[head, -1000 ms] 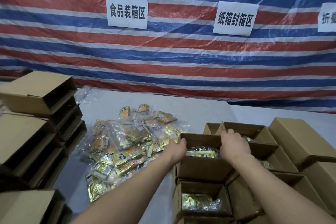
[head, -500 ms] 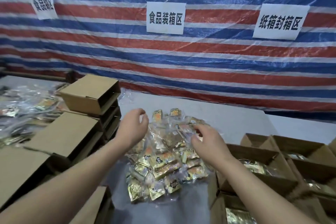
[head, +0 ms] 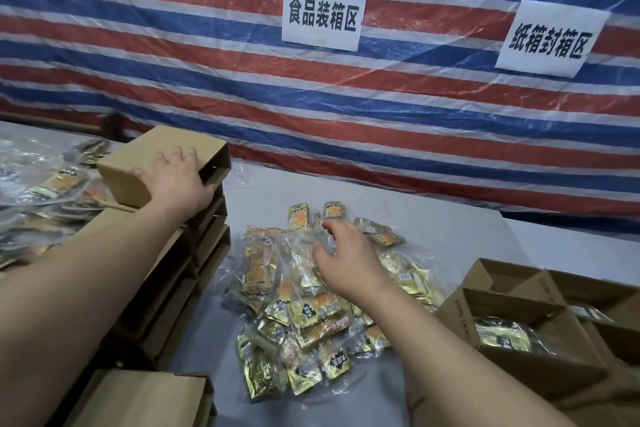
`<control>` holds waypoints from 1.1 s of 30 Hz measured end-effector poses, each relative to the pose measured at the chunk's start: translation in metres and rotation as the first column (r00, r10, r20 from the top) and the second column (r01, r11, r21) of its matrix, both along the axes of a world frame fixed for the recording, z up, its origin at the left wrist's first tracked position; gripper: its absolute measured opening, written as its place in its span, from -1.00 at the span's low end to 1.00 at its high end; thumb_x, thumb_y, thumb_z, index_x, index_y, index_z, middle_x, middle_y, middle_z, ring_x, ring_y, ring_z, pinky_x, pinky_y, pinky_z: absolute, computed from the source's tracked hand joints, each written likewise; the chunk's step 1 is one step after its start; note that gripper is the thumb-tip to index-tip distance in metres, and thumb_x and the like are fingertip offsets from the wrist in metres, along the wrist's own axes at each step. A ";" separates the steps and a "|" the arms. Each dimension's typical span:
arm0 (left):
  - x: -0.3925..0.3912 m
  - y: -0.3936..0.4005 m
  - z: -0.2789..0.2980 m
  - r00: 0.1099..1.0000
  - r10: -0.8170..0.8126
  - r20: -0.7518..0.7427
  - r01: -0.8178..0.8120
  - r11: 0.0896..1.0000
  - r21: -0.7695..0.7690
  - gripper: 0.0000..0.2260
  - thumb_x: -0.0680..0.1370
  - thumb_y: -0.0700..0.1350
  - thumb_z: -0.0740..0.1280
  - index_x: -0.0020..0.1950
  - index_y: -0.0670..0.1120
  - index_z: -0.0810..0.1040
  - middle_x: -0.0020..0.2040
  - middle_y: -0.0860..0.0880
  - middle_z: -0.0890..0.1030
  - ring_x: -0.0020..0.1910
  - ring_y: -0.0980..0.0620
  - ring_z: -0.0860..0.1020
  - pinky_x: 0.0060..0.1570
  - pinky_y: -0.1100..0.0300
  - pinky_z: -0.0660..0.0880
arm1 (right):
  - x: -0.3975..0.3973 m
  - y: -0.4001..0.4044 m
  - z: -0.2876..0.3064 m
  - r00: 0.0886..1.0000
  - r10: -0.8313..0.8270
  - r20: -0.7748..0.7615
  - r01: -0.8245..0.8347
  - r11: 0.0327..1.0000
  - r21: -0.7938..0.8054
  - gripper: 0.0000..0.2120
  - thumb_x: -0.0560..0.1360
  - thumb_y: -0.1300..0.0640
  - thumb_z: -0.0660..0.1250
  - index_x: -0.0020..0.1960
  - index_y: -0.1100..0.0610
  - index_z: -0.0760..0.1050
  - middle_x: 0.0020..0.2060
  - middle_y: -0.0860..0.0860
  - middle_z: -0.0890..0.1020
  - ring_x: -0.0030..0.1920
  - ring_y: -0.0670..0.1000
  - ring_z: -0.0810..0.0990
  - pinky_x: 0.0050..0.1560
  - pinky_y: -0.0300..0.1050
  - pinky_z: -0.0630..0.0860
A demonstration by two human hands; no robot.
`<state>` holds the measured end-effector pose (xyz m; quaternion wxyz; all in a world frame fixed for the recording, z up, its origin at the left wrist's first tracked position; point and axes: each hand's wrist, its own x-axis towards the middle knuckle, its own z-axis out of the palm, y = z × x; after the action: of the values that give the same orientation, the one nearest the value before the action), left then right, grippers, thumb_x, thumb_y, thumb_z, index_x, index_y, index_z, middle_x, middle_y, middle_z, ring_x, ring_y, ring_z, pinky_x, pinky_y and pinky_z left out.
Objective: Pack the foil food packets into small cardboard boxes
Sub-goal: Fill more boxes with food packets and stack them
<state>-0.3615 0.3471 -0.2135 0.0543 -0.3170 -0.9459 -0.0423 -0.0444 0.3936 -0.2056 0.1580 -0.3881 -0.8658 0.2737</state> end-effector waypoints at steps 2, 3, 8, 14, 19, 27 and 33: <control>-0.001 0.002 -0.009 0.998 0.036 0.053 -0.036 0.999 0.010 -0.38 0.49 0.12 0.31 0.49 0.00 0.20 0.50 -0.06 0.26 0.49 -0.22 0.15 0.29 -0.53 0.06 | 0.000 -0.002 -0.002 1.000 -0.012 0.019 0.012 1.000 -0.020 -0.48 0.61 0.00 0.20 0.54 0.06 0.24 0.49 -0.02 0.33 0.49 0.01 0.28 0.46 0.02 0.25; -0.001 0.002 -0.013 0.998 0.047 0.048 -0.048 0.999 0.016 -0.43 0.50 0.02 0.31 0.47 0.01 0.23 0.48 -0.04 0.28 0.49 -0.21 0.15 0.30 -0.53 0.05 | 0.001 -0.003 -0.002 1.000 -0.016 0.027 0.017 0.999 -0.035 -0.48 0.61 0.01 0.20 0.54 0.05 0.25 0.49 -0.02 0.33 0.49 0.01 0.28 0.46 0.03 0.25; -0.001 -0.012 -0.012 0.999 0.037 -0.031 -0.034 0.997 0.067 -0.45 0.46 -0.28 0.32 0.42 -0.02 0.32 0.42 -0.06 0.37 0.44 -0.22 0.23 0.29 -0.50 0.18 | 0.005 -0.007 -0.002 0.998 0.001 0.056 0.003 0.998 -0.058 -0.50 0.60 0.04 0.20 0.53 0.07 0.27 0.49 -0.03 0.34 0.48 0.01 0.29 0.46 0.03 0.25; 0.039 -0.045 0.048 0.993 -0.101 -0.060 0.110 0.976 0.189 -0.54 0.51 -0.32 0.23 0.38 -0.03 0.40 0.38 -0.09 0.46 0.36 -0.20 0.37 0.27 -0.28 0.39 | 0.012 -0.010 0.013 1.000 -0.019 0.000 0.019 0.998 -0.056 -0.50 0.60 0.04 0.19 0.52 0.07 0.28 0.45 -0.01 0.38 0.43 0.01 0.35 0.40 -0.03 0.30; 0.109 -0.082 0.090 0.920 -0.378 -0.102 0.390 0.868 0.308 -0.59 0.59 -0.26 0.21 0.43 -0.03 0.44 0.41 -0.05 0.47 0.32 -0.13 0.46 0.30 0.04 0.40 | 0.020 -0.011 0.030 0.997 -0.036 -0.072 0.038 0.999 0.023 -0.44 0.62 -0.04 0.21 0.55 0.08 0.18 0.47 0.00 0.33 0.46 0.04 0.32 0.40 -0.03 0.28; 0.219 -0.108 0.086 0.710 -0.654 0.261 0.499 0.729 0.469 -0.75 0.62 -0.15 0.28 0.24 0.06 0.62 0.14 0.14 0.62 0.02 0.32 0.50 0.00 0.60 0.31 | 0.080 -0.016 0.050 0.989 -0.119 -0.087 0.133 0.975 0.176 -0.31 0.56 -0.05 0.31 0.58 0.02 0.07 0.50 0.02 0.25 0.44 0.08 0.34 0.36 -0.01 0.35; 0.275 -0.118 0.016 0.591 -0.626 0.509 0.441 0.779 0.447 -0.81 0.58 -0.14 0.35 0.15 0.03 0.66 0.02 0.10 0.66 0.06 0.14 0.57 0.07 0.30 0.45 | 0.163 -0.043 -0.006 0.968 -0.096 0.232 0.047 0.977 0.207 -0.89 0.57 0.11 0.21 0.09 0.01 0.45 0.06 0.02 0.56 0.08 0.14 0.59 0.04 0.01 0.52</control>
<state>-0.0865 0.2288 -0.1979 -0.2391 -0.5439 -0.7499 -0.2909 0.1190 0.3507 -0.2117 0.0996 -0.4317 -0.8870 0.1304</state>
